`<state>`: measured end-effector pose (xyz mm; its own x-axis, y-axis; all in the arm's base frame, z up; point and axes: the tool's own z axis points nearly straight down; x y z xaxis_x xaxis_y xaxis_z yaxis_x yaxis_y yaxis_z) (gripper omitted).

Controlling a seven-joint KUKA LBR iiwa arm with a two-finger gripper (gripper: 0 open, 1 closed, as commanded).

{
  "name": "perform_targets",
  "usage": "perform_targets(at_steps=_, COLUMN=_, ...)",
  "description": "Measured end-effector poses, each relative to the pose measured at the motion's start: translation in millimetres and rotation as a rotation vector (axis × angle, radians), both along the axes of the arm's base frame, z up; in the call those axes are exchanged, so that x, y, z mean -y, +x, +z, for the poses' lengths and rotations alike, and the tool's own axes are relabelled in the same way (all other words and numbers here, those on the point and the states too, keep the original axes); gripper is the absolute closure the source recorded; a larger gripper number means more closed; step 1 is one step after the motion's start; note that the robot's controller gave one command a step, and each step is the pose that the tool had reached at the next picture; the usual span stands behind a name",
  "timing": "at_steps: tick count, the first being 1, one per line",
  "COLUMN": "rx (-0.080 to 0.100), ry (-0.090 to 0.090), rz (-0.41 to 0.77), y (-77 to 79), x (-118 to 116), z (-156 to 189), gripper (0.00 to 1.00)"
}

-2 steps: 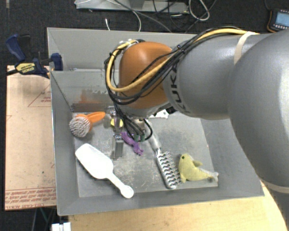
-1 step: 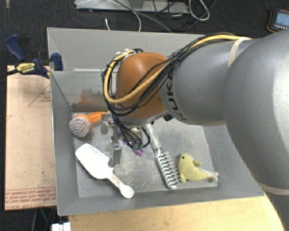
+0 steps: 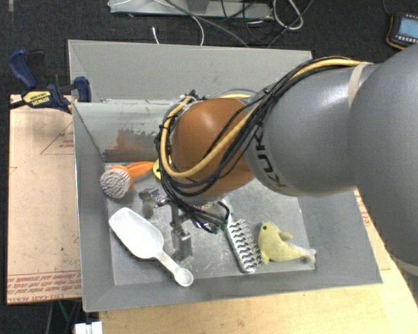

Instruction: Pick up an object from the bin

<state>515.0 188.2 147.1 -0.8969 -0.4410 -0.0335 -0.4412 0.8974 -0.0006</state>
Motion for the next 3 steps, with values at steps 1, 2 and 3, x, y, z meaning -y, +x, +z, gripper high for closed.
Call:
perform_targets(at_steps=1, rx=-0.017, ry=-0.002, rz=-0.032, y=-31.7, x=6.3, z=-77.5, gripper=1.0)
perform_targets(at_steps=2, rx=-0.017, ry=-0.002, rz=-0.033, y=-31.7, x=6.4, z=-77.3, gripper=1.0)
perform_targets(at_steps=3, rx=-0.016, ry=-0.001, rz=-0.025, y=-22.7, x=5.9, z=27.5, gripper=1.0)
